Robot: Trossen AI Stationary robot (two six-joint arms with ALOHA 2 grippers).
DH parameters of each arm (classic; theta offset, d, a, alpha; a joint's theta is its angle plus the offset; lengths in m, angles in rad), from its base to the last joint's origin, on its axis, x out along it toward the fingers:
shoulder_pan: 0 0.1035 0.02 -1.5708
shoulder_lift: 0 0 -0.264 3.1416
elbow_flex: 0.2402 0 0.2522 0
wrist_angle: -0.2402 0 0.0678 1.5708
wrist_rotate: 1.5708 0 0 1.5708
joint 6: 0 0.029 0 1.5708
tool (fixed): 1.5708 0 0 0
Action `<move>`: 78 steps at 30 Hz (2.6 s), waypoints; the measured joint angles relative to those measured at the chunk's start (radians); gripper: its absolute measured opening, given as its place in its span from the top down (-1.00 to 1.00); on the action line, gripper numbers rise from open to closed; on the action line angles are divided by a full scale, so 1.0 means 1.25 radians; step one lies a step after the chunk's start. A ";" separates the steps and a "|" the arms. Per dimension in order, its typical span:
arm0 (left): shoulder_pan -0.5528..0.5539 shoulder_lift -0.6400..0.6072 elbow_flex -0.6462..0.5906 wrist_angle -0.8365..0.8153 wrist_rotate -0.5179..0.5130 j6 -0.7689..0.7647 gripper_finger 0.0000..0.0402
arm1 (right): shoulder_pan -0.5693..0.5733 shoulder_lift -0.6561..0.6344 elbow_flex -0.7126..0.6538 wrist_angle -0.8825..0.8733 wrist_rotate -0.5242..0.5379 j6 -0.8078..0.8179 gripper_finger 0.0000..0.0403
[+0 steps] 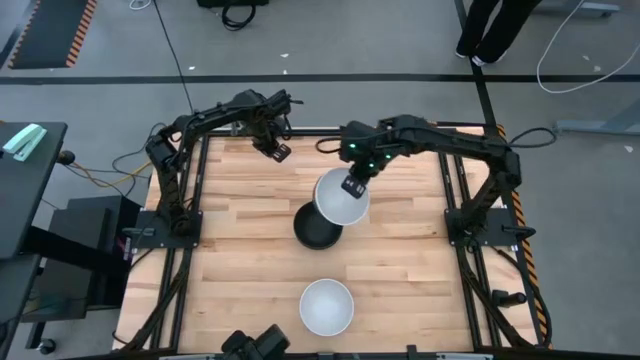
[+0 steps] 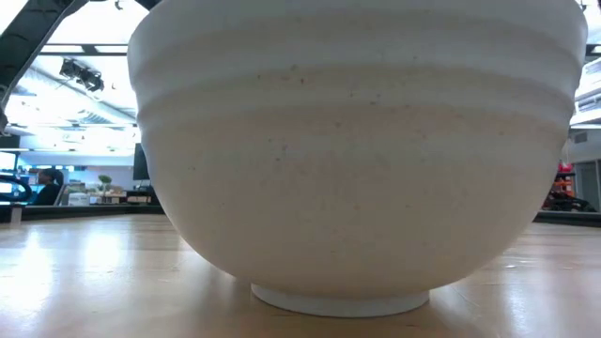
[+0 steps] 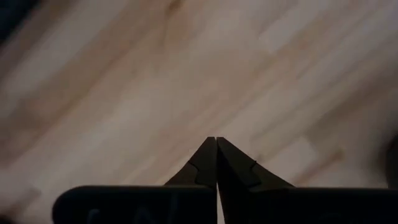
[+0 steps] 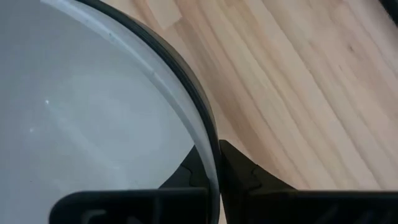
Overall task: Nest bowls inside each other
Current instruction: Stack the stacked white bowls on top of the black bowl
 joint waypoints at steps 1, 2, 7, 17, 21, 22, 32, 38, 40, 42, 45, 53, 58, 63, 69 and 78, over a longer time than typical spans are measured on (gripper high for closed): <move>-0.001 0.000 0.000 -0.020 0.001 0.001 0.96 | -0.001 0.018 0.019 -0.003 -0.001 -0.012 0.93; -0.004 0.000 0.000 -0.040 0.002 0.001 0.94 | -0.001 0.039 0.039 -0.007 -0.006 -0.026 0.93; -0.042 0.000 0.000 -0.139 0.002 -0.001 0.84 | -0.001 0.132 0.137 -0.034 -0.039 -0.084 0.93; -0.126 0.000 0.000 -0.167 0.028 0.019 0.97 | 0.021 0.272 0.224 -0.092 -0.060 -0.159 0.93; -0.108 0.000 0.000 -0.155 0.026 0.007 0.92 | 0.043 0.301 0.224 -0.092 -0.066 -0.171 0.93; -0.102 0.000 0.000 -0.150 0.026 0.001 0.90 | 0.048 0.308 0.224 -0.091 -0.066 -0.172 0.93; -0.079 0.000 0.000 -0.087 0.026 -0.024 0.97 | 0.057 0.383 0.225 -0.084 -0.063 -0.178 0.93; -0.082 0.000 -0.001 -0.079 0.027 -0.029 0.89 | 0.058 0.410 0.225 -0.146 -0.052 -0.208 0.93; -0.083 0.000 -0.001 -0.079 0.027 -0.029 0.86 | 0.057 0.409 0.220 -0.157 -0.034 -0.218 0.93; -0.085 0.000 -0.001 -0.078 0.027 -0.030 0.86 | 0.051 0.404 0.214 -0.153 -0.030 -0.219 0.93; -0.087 0.000 -0.001 -0.065 0.027 -0.037 0.91 | 0.041 0.403 0.213 -0.152 -0.027 -0.216 0.93; -0.087 0.000 -0.001 -0.051 0.027 -0.038 0.92 | 0.037 0.402 0.213 -0.155 -0.029 -0.216 0.91; -0.088 0.000 -0.001 -0.046 0.027 -0.035 0.82 | 0.045 0.401 0.213 -0.157 -0.027 -0.210 0.78; -0.087 0.000 -0.001 -0.044 0.027 -0.024 0.83 | 0.051 0.391 0.212 -0.158 -0.026 -0.209 0.64; -0.087 0.000 -0.001 -0.035 0.027 -0.023 0.92 | 0.052 0.350 0.212 -0.166 -0.018 -0.209 0.52; -0.087 0.000 -0.001 -0.025 0.027 -0.025 0.90 | 0.054 0.239 0.212 -0.173 0.006 -0.188 0.47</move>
